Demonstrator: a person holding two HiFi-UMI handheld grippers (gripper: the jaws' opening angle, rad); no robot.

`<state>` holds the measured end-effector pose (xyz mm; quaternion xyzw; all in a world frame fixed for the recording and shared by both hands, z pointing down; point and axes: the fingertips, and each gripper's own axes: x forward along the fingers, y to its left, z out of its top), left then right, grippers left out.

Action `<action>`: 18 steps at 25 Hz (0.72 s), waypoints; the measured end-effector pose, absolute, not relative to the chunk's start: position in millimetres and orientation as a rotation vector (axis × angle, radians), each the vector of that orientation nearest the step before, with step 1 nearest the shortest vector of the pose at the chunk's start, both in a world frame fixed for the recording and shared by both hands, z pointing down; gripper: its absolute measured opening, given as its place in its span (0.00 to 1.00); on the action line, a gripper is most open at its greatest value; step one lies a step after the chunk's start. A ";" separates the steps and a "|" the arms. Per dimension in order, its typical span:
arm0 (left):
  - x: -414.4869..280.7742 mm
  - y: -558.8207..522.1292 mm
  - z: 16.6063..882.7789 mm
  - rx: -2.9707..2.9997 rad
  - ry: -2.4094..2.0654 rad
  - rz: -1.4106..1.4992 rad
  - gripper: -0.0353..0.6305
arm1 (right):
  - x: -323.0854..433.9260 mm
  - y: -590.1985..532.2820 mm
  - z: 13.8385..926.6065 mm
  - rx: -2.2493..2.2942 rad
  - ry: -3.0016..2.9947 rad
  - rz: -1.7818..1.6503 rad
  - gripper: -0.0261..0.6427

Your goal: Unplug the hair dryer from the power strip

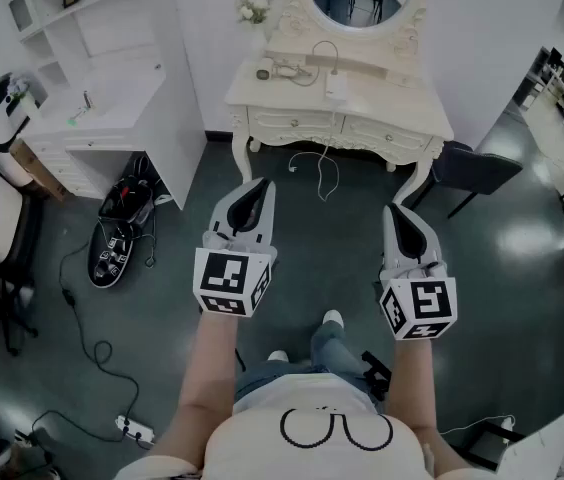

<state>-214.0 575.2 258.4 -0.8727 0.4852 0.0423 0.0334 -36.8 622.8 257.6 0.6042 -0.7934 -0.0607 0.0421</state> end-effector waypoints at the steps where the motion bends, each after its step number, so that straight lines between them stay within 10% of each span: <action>1: -214.9 573.2 258.2 -2.686 1.490 0.134 0.05 | -37.1 621.0 257.4 1.854 -2.421 -0.190 0.04; 18: -176.7 423.0 274.7 -2.735 1.458 0.124 0.05 | -5.1 480.0 266.9 1.883 -2.424 -0.203 0.04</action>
